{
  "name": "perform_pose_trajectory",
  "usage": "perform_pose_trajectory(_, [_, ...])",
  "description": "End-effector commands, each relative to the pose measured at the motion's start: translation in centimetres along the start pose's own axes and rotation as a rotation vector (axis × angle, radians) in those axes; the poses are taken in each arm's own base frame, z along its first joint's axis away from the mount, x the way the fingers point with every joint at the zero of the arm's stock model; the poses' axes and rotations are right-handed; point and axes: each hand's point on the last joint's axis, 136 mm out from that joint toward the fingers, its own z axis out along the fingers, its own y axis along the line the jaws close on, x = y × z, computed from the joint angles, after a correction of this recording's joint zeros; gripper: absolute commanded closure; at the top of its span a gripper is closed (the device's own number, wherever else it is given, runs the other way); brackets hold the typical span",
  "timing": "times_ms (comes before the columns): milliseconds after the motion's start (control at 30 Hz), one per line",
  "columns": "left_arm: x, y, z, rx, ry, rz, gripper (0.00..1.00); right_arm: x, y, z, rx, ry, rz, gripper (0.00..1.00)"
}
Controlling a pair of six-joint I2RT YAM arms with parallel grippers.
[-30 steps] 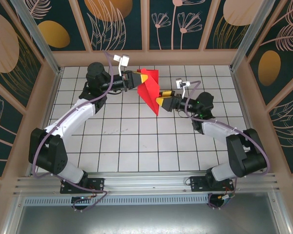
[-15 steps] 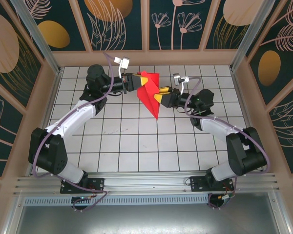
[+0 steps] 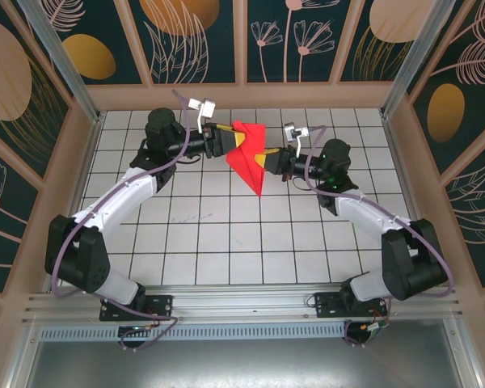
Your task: Fold a paper plane with a square sheet of paper (fold left side to right side)
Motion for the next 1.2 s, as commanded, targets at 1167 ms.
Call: perform_pose_trajectory(1167, [-0.1,3.3,-14.6,-0.763,-0.412,0.124,0.23,19.8,-16.6,-2.9,1.558,1.173,-0.487,0.78])
